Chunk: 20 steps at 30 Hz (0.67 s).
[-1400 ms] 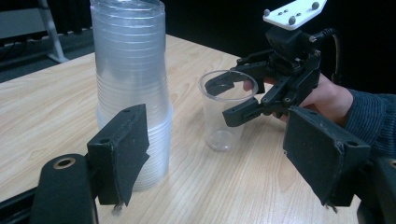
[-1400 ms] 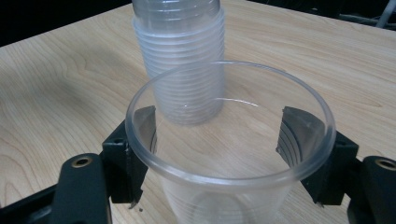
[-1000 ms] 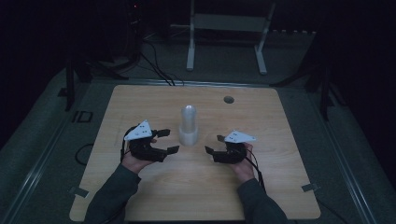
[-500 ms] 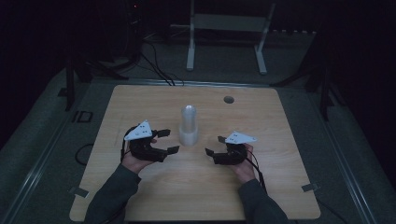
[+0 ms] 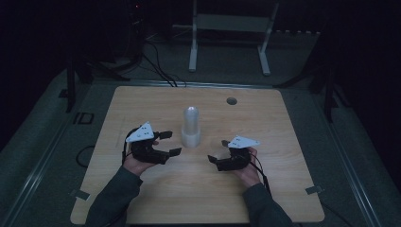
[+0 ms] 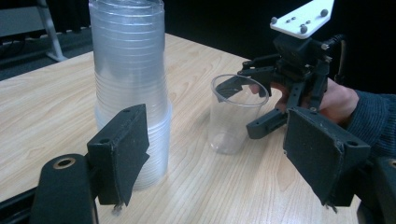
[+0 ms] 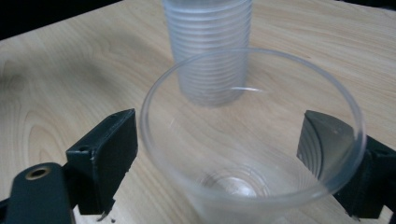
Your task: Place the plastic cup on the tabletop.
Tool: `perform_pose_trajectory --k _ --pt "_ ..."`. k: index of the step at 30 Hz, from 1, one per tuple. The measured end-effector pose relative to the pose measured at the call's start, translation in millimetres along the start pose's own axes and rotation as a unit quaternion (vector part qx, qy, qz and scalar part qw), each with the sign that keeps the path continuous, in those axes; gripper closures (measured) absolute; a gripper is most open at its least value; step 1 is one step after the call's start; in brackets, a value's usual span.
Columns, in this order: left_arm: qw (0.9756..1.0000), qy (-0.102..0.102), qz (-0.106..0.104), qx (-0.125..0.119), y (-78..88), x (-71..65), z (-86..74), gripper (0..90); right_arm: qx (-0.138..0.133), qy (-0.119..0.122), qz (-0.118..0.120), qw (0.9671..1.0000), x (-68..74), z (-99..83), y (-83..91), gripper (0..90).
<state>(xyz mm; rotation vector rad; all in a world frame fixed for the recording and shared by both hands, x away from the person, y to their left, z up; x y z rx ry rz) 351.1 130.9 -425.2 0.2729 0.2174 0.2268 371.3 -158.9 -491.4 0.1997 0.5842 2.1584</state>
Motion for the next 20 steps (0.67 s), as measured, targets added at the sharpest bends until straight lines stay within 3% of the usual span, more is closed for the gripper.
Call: perform_pose_trajectory --k 12,20 --pt "1.0 0.001 0.002 -0.001 0.3 0.3 -0.5 22.6 -0.009 0.0 0.0 1.0 -5.6 -7.3 20.5 11.6" --pt "1.0 0.001 0.005 -0.002 2.1 0.5 0.0 22.6 0.006 0.0 0.005 1.0 -8.3 -14.0 29.1 11.6"
Point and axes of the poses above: each handheld gripper's, and its own axes: y roughly backward along the jaws, z roughly out of its top, x roughly to its left, the point moved 3 cm from there along -y, roughly forward along the jaws, and after that the axes turned 15 degrees about -z, right-handed, at the moved point
